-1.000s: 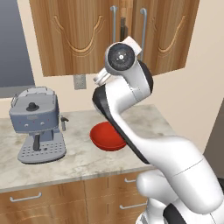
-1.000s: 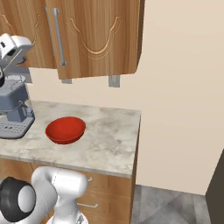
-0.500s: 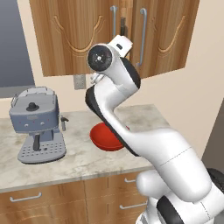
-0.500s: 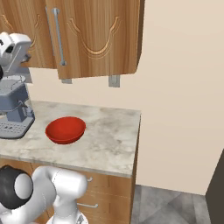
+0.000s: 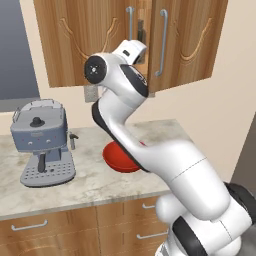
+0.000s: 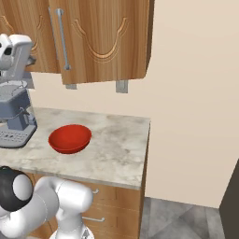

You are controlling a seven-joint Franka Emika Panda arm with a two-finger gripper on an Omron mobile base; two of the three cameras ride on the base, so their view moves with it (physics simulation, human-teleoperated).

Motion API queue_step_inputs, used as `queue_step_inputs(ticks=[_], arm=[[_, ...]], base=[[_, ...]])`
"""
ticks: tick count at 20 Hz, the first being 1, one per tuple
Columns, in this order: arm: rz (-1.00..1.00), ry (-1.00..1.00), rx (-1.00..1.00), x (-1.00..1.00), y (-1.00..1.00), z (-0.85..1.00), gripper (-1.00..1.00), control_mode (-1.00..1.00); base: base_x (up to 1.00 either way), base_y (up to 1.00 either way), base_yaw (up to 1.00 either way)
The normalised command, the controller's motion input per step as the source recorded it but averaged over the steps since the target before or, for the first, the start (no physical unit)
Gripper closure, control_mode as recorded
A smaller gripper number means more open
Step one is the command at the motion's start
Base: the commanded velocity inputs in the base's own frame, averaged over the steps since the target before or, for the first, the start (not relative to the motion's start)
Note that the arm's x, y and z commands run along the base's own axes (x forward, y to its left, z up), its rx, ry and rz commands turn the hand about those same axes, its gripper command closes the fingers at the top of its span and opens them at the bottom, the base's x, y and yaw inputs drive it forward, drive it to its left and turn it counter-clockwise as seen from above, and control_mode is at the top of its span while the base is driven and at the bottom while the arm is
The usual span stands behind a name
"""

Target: Open the cabinet. Pick the apple and mango from the cabinet and place them into the bowl. Then close the cabinet.

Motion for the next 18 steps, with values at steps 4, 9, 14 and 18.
queue_step_inputs(ticks=[4,9,14,18], arm=[[-0.13,0.00,-0.10,0.13,-0.14,0.00,1.00,-1.00],[-0.12,0.00,-0.07,0.13,-0.17,0.00,1.00,-1.00],[-0.12,0.00,-0.07,0.11,-0.17,0.00,1.00,-1.00],[-0.10,0.00,-0.07,0.21,-0.12,0.00,1.00,-1.00]], base=[[0.00,0.00,0.00],[0.00,0.00,0.00],[0.00,0.00,0.00],[0.00,0.00,0.00]])
